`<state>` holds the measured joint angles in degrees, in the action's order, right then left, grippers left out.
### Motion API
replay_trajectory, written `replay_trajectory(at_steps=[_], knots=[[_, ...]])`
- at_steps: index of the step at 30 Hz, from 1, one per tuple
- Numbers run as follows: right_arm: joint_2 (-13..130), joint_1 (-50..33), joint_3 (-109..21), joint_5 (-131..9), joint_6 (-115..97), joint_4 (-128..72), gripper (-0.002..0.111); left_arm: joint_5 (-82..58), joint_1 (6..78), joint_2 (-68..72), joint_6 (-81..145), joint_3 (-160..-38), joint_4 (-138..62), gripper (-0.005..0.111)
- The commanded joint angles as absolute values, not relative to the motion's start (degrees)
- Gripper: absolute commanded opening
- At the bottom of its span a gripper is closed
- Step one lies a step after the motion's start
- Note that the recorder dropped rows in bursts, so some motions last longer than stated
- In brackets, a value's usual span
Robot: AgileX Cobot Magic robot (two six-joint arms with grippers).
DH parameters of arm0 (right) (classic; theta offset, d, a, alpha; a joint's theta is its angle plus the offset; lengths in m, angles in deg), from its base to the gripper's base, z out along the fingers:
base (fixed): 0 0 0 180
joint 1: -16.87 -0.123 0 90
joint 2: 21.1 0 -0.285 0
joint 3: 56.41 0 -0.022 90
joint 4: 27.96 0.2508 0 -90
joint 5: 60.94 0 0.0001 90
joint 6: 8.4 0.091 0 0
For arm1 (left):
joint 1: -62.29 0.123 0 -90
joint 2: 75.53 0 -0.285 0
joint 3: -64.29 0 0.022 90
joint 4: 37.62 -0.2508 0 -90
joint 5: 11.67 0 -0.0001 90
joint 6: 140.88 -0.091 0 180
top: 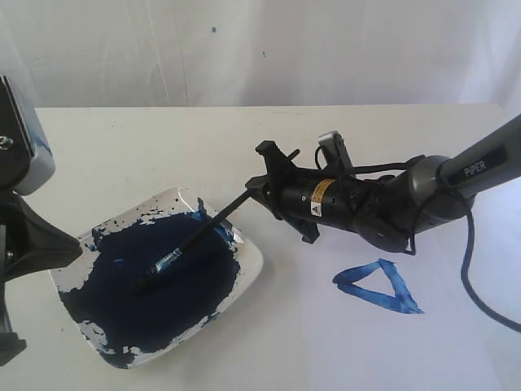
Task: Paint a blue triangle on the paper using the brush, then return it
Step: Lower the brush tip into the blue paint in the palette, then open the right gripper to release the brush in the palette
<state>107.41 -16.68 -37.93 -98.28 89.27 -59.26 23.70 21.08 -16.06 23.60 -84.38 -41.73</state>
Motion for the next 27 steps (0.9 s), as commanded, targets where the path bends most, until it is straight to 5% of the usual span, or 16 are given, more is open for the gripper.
replay_trajectory(at_steps=[1, 6, 19, 27], knots=[[108.5, -16.9, -38.0, -98.2, 90.7, -59.9, 0.000, 24.0, 21.1, -16.5, 24.2, -84.1, -41.1, 0.000], [108.6, -16.9, -38.0, -98.5, 90.8, -59.9, 0.005, 24.0, 21.1, -16.5, 24.2, -84.1, -41.1, 0.000], [108.3, -16.4, -38.0, -105.1, 91.0, -61.2, 0.057, 24.0, 21.1, -16.5, 24.2, -84.1, -41.1, 0.000], [106.1, -11.5, -38.0, -106.0, 103.5, -81.5, 0.059, 24.0, 21.1, -16.5, 24.2, -84.1, -41.1, 0.000]])
